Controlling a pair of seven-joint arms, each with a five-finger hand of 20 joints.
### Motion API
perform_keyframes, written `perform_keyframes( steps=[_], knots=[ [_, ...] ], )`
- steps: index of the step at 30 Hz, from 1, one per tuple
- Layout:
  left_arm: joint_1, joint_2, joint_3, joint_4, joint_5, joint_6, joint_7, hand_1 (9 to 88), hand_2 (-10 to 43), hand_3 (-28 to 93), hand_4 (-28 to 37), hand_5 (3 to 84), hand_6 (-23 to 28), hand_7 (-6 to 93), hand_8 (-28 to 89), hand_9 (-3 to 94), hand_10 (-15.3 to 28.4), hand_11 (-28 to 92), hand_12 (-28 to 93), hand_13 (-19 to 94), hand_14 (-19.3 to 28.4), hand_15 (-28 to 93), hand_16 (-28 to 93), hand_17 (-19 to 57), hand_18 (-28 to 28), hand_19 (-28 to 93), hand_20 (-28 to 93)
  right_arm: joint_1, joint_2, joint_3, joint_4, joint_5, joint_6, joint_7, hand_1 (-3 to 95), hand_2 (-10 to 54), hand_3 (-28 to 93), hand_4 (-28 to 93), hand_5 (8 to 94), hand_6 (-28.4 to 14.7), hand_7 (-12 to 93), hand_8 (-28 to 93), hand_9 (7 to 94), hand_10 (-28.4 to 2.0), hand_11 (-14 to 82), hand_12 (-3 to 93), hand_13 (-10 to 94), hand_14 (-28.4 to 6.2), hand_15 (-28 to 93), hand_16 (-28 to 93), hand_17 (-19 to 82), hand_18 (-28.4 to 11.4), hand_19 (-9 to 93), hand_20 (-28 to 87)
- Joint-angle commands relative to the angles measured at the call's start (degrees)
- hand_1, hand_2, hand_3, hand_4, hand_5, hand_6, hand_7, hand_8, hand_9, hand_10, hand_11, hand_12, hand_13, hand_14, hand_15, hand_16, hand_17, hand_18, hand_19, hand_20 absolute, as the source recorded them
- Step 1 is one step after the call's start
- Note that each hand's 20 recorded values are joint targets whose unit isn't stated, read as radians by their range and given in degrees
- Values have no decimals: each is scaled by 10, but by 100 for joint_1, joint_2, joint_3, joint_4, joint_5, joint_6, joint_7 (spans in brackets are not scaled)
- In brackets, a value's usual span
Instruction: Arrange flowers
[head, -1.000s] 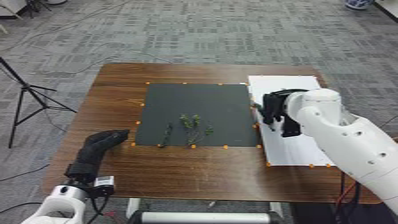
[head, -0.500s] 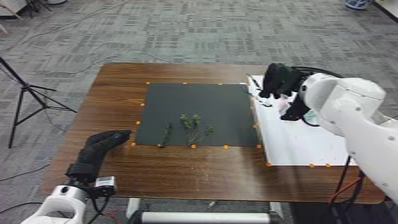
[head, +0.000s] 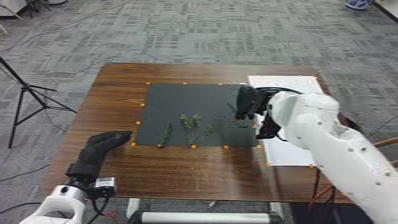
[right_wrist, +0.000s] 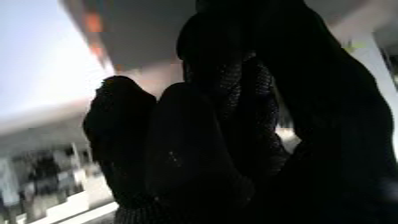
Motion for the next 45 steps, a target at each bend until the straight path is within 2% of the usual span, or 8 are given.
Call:
perform_keyframes(
  steps=[1, 17, 19, 22, 31, 39, 43, 45],
  knots=[
    [86, -27, 90, 75, 6, -114, -171, 268, -9, 696, -243, 494, 34, 178, -83, 451, 132, 196, 121, 331, 157, 158, 23, 4, 138, 128, 180, 46, -301, -287, 461, -232, -123, 111, 534, -85, 591, -33, 812, -16, 299, 290, 933, -105, 435, 349, 937, -13, 731, 269, 715, -152, 932, 708],
    [187, -57, 69, 29, -6, -54, -166, 266, -10, 698, -243, 494, 35, 175, -83, 451, 133, 196, 121, 332, 157, 159, 24, 4, 138, 129, 180, 285, -281, 117, 463, 106, -859, 180, 399, -79, 606, -47, 785, -46, 228, 186, 915, -126, 334, 306, 937, -22, 653, 310, 686, -146, 932, 671],
    [133, -53, 88, 52, 7, -96, -175, 266, -10, 698, -243, 494, 35, 175, -83, 451, 132, 196, 121, 332, 157, 158, 23, 3, 138, 129, 180, 257, -236, 188, 376, 173, -710, 129, 375, -78, 617, -49, 782, -50, 242, 54, 915, -129, 316, 300, 937, -21, 642, 321, 682, -144, 932, 665],
    [107, -51, 112, 61, 3, -95, -183, 266, -10, 698, -243, 494, 35, 176, -82, 451, 132, 196, 121, 332, 157, 158, 23, 3, 138, 130, 180, 149, -171, 374, 239, 346, -435, -123, 318, -47, 612, -50, 770, -61, 229, -26, 905, -136, 269, 278, 937, -23, 625, 322, 674, -147, 932, 659],
    [175, -73, 84, 29, -1, -91, -174, 265, -10, 698, -242, 494, 35, 176, -82, 451, 132, 196, 121, 331, 157, 158, 24, 3, 139, 130, 180, -458, 224, 1113, -242, 862, -913, -172, 246, 42, 592, -56, 671, -69, 174, -18, 815, -164, 138, 217, 934, -44, 552, 362, 626, -169, 932, 631],
    [124, -80, 97, 50, 6, -122, -171, 265, -11, 699, -242, 493, 35, 175, -82, 451, 132, 195, 122, 331, 157, 157, 24, 3, 139, 130, 180, -992, 390, 1444, -423, 908, -1104, -323, 227, 48, 586, -55, 698, -64, 142, -25, 761, -172, 99, 153, 936, -47, 543, 360, 620, -175, 932, 614],
    [54, -82, 104, 77, 18, -259, -201, 266, -11, 699, -244, 493, 35, 175, -82, 451, 132, 195, 121, 331, 157, 157, 24, 3, 138, 130, 180, -1454, 488, 1738, -496, 1248, -1101, -67, 173, 120, 535, -85, 716, -46, 115, -46, 754, -170, 96, 132, 937, -49, 535, 360, 612, -183, 932, 602],
    [84, -80, 89, 71, 17, -230, -204, 265, -11, 699, -243, 493, 34, 175, -82, 450, 132, 196, 122, 331, 156, 157, 24, 3, 139, 130, 180, -1573, 532, 1783, -451, 1426, -1119, 23, 155, 134, 532, -92, 725, -44, 112, -51, 761, -169, 99, 128, 937, -50, 535, 358, 611, -185, 932, 600]
  ],
)
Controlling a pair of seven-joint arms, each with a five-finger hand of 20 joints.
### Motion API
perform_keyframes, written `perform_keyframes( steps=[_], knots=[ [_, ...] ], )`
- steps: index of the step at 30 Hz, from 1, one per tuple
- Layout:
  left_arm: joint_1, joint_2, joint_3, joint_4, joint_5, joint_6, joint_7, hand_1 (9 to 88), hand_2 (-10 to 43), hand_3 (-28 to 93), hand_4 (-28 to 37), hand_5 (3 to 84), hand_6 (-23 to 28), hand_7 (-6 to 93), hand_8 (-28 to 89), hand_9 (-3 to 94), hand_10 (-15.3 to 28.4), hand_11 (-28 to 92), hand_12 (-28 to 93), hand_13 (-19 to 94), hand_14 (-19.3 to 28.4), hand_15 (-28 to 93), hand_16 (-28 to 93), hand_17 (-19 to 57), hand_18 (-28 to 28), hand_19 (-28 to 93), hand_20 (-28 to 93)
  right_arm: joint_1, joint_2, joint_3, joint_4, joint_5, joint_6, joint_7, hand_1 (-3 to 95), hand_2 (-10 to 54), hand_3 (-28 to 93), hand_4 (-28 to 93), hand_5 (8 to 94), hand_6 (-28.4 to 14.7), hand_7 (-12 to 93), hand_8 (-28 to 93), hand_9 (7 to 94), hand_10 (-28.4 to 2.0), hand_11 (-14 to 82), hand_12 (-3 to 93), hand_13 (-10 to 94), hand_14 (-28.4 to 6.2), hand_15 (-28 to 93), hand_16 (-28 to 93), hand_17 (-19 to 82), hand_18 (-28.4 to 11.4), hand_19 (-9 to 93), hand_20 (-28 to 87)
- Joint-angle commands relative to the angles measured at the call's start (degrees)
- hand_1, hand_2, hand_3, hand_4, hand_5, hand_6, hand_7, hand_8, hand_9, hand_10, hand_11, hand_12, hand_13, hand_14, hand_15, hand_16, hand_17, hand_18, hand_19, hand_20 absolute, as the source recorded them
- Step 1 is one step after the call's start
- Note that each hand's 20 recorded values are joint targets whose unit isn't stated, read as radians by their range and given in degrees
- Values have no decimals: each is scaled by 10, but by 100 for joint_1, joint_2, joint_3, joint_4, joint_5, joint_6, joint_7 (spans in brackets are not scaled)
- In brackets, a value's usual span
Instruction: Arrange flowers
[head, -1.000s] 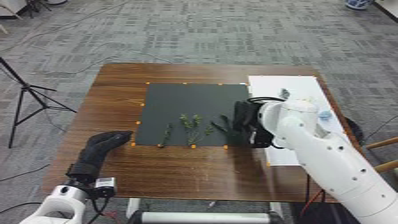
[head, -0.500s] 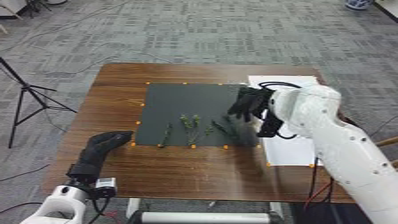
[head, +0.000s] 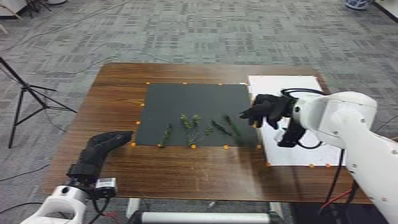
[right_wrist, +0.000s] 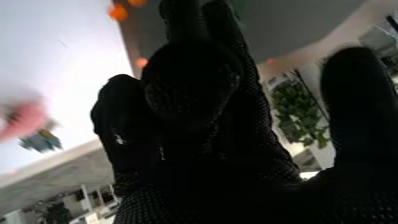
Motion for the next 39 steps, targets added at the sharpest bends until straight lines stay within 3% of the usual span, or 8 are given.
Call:
perform_keyframes(
  steps=[1, 7, 14, 39],
  knots=[
    [101, -62, 50, 89, -7, -218, -208, 265, -11, 699, -243, 493, 34, 175, -83, 450, 132, 196, 122, 331, 156, 157, 24, 3, 139, 130, 180, -711, 205, 306, -44, 524, -117, 321, 153, 136, 530, -93, 726, -43, 112, -51, 762, -169, 100, 127, 937, -50, 535, 358, 611, -185, 932, 599],
    [103, -61, 46, 86, -15, -213, -203, 266, -10, 698, -243, 491, 34, 176, -82, 447, 131, 193, 122, 330, 156, 155, 24, 3, 138, 129, 180, -947, 123, 371, -52, 714, -25, 269, 148, 144, 517, -98, 726, -48, 107, -52, 762, -167, 101, 125, 937, -49, 535, 353, 610, -188, 932, 600],
    [-2, -61, 120, 122, 20, -313, -221, 265, -11, 698, -242, 491, 34, 175, -82, 447, 131, 192, 122, 329, 157, 155, 25, 3, 138, 129, 180, -868, -31, 153, 11, 440, 89, 59, 150, 142, 522, -95, 720, -50, 104, -50, 755, -166, 100, 126, 937, -48, 537, 349, 610, -191, 932, 605],
    [-3, -112, 126, 137, -8, -270, -207, 266, -10, 697, -242, 491, 34, 173, -82, 445, 130, 191, 123, 327, 158, 154, 26, 3, 138, 128, 180, -391, -535, -331, 231, 234, -3, -153, 180, 115, 535, -91, 714, -49, 109, -48, 756, -164, 101, 129, 937, -48, 536, 353, 609, -192, 932, 609]
  ],
)
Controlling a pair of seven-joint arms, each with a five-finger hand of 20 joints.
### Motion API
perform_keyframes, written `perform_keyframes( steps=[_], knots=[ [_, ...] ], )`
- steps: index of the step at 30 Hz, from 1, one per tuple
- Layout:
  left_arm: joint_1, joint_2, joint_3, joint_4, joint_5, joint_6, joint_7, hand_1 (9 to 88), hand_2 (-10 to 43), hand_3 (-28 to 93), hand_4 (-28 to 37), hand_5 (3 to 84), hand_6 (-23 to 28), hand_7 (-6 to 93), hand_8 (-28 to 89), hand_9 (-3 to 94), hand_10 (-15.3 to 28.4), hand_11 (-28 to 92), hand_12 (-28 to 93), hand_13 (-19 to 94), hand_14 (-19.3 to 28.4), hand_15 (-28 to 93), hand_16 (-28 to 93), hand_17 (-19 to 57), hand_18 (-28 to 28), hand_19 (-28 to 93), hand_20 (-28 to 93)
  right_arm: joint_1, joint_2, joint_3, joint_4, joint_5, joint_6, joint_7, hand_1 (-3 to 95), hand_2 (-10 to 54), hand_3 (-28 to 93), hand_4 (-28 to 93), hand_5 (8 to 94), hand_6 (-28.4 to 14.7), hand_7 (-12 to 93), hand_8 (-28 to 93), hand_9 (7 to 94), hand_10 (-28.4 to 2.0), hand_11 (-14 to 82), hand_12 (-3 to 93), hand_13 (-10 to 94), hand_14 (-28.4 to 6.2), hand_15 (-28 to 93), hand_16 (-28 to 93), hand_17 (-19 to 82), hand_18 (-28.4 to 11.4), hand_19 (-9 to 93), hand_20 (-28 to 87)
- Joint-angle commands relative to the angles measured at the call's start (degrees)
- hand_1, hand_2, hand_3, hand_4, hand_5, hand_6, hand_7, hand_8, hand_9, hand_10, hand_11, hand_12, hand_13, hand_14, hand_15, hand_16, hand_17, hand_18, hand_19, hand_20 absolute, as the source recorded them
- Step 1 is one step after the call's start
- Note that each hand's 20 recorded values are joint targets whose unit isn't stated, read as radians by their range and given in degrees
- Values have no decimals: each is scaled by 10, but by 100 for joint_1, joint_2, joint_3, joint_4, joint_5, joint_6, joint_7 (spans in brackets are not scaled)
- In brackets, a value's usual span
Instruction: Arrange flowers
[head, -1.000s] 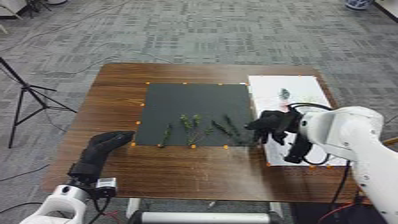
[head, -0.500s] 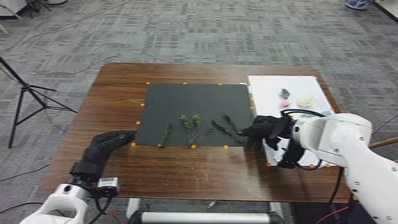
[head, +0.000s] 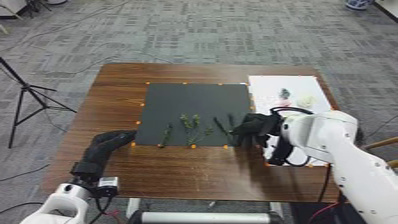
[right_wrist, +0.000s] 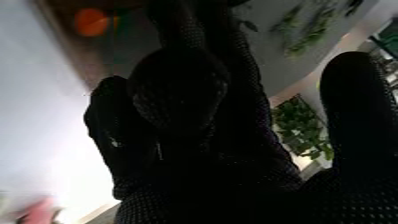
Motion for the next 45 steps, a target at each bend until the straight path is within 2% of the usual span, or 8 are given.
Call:
perform_keyframes(
  steps=[1, 13, 16, 20, 23, 30, 44, 45],
  knots=[
    [104, -76, 66, 113, -18, -97, -152, 266, -10, 696, -242, 490, 34, 173, -82, 446, 130, 192, 123, 328, 157, 154, 26, 3, 139, 128, 180, 49, -190, -190, 68, -73, -32, -73, 181, 114, 535, -91, 714, -49, 110, -48, 756, -164, 101, 129, 937, -48, 535, 354, 609, -192, 932, 609],
    [166, -84, 43, 92, -23, -68, -144, 264, -10, 698, -242, 490, 34, 174, -82, 446, 131, 192, 123, 328, 157, 154, 26, 2, 139, 129, 180, 123, 44, 244, -49, -201, -114, -170, 189, 101, 540, -87, 716, -48, 118, -45, 766, -163, 108, 135, 931, -49, 530, 360, 600, -193, 932, 608],
    [198, -72, 21, 89, -38, -46, -144, 265, -10, 697, -243, 491, 34, 173, -82, 446, 130, 192, 123, 328, 157, 153, 26, 2, 138, 129, 180, 104, 333, 328, -131, -654, 799, -508, 243, 61, 545, -81, 719, -49, 135, -35, 790, -163, 115, 160, 913, -53, 515, 360, 574, -192, 932, 576],
    [167, -93, 65, 93, -15, -64, -147, 265, -10, 698, -243, 491, 34, 174, -81, 446, 130, 191, 122, 328, 157, 154, 26, 2, 139, 129, 180, 163, 922, -143, -54, -1902, 2555, -1174, 310, -20, 601, -92, 684, -44, 174, -27, 770, -150, 122, 193, 860, -64, 475, 358, 503, -195, 914, 480],
    [108, -81, 110, 114, -4, -86, -138, 265, -10, 697, -243, 491, 34, 173, -82, 446, 131, 192, 123, 328, 157, 155, 26, 2, 139, 129, 180, 233, 1249, -387, 13, -2620, 3225, -1320, 338, -81, 637, -111, 637, -44, 200, -33, 730, -146, 140, 208, 839, -63, 494, 356, 490, -196, 914, 482],
    [192, -79, 69, 85, -22, -42, -172, 265, -9, 696, -242, 490, 34, 175, -82, 446, 131, 192, 123, 328, 157, 155, 26, 2, 139, 129, 180, 151, 1635, -292, 245, -3317, 3057, -1429, 330, -95, 649, -141, 546, -40, 194, -41, 647, -148, 140, 221, 795, -68, 549, 360, 476, -193, 920, 495],
    [210, -82, 96, 66, 1, -72, -161, 266, -8, 694, -242, 490, 35, 173, -82, 446, 131, 193, 123, 327, 158, 154, 26, 2, 139, 130, 180, 90, 1694, -431, 932, -3993, 2553, -2157, 321, -95, 656, -154, 570, -19, 210, -57, 671, -132, 134, 210, 801, -69, 574, 336, 473, -196, 920, 504],
    [140, -61, 119, 101, -8, -97, -155, 266, -8, 695, -242, 491, 35, 173, -82, 446, 131, 193, 123, 328, 158, 154, 26, 2, 139, 130, 180, 46, 1736, -429, 931, -3952, 2599, -2140, 321, -95, 657, -155, 571, -18, 209, -58, 674, -131, 133, 209, 802, -69, 574, 336, 473, -196, 921, 504]
  ],
)
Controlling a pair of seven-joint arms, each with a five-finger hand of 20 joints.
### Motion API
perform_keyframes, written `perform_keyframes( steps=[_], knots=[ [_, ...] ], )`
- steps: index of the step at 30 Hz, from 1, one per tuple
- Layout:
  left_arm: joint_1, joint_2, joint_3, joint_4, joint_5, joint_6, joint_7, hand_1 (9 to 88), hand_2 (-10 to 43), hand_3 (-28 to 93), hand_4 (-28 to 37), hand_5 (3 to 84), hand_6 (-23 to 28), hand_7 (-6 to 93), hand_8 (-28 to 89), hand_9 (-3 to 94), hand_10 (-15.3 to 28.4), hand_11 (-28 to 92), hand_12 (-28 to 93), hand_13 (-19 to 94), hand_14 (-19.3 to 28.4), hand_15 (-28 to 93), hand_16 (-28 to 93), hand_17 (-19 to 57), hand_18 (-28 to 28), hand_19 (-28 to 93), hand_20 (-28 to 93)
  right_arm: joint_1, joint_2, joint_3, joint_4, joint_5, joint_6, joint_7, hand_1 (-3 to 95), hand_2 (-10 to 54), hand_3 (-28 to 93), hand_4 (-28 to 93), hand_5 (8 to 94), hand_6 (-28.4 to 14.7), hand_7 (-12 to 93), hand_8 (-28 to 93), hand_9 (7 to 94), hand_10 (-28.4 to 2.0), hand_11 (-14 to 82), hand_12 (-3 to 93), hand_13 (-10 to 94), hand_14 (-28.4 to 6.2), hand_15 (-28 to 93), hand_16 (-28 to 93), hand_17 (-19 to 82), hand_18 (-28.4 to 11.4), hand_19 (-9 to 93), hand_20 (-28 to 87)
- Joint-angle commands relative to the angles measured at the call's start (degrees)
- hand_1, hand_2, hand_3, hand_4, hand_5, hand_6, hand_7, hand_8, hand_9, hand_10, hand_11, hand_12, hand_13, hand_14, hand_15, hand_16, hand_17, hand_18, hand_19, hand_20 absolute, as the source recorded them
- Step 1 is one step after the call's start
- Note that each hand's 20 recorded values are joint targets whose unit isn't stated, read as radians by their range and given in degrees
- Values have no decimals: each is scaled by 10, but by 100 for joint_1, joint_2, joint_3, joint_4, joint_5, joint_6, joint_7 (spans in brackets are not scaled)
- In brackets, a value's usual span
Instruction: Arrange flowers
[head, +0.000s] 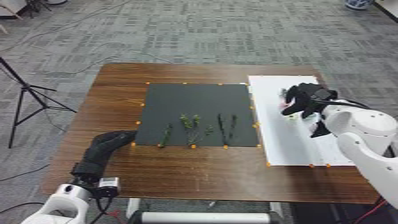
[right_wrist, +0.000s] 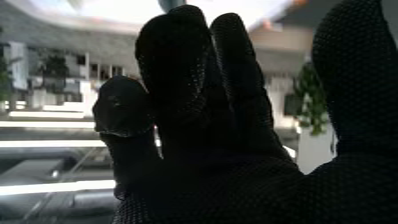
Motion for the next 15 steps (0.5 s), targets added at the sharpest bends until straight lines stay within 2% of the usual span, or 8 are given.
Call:
perform_keyframes(
  steps=[1, 7, 11, 13, 15],
  knots=[
    [132, -49, 106, 105, -5, -99, -180, 266, -9, 695, -242, 491, 35, 173, -82, 446, 130, 193, 123, 328, 157, 154, 26, 2, 139, 130, 180, -76, -29, -158, 229, -367, -33, -331, 322, -95, 658, -155, 572, -18, 209, -59, 676, -131, 132, 208, 802, -69, 574, 336, 473, -195, 920, 504],
    [148, -58, 121, 93, 7, -112, -172, 265, -9, 696, -241, 490, 35, 173, -82, 446, 130, 192, 122, 328, 157, 155, 26, 2, 139, 130, 179, -127, 38, -326, 347, -477, 58, -385, 332, -95, 671, -159, 581, -16, 205, -62, 684, -129, 132, 203, 808, -64, 576, 334, 477, -193, 924, 503],
    [192, -66, 70, 81, 71, -146, -178, 266, -9, 695, -241, 490, 35, 174, -82, 447, 131, 192, 122, 328, 158, 155, 26, 2, 139, 130, 179, -163, 100, -551, 403, -452, 478, -146, 423, -95, 678, -177, 598, 0, 216, -73, 703, -116, 139, 198, 822, -50, 574, 331, 488, -182, 927, 500],
    [220, -60, 27, 72, 41, -18, -110, 266, -9, 696, -241, 490, 35, 174, -82, 447, 131, 192, 122, 328, 157, 155, 26, 2, 139, 130, 179, -149, 143, -709, 475, -379, 946, -76, 475, -95, 661, -195, 613, 2, 225, 4, 723, -110, 140, 197, 840, -39, 567, 333, 502, -176, 930, 502],
    [248, -29, -14, 58, 18, 194, 26, 266, -9, 696, -241, 491, 35, 174, -82, 446, 131, 193, 122, 328, 158, 154, 26, 2, 139, 130, 179, -121, 169, -771, 502, -303, 1205, -80, 555, -95, 598, -191, 660, 2, 231, 67, 779, -99, 90, 262, 862, -28, 560, 338, 525, -167, 932, 510]
  ],
)
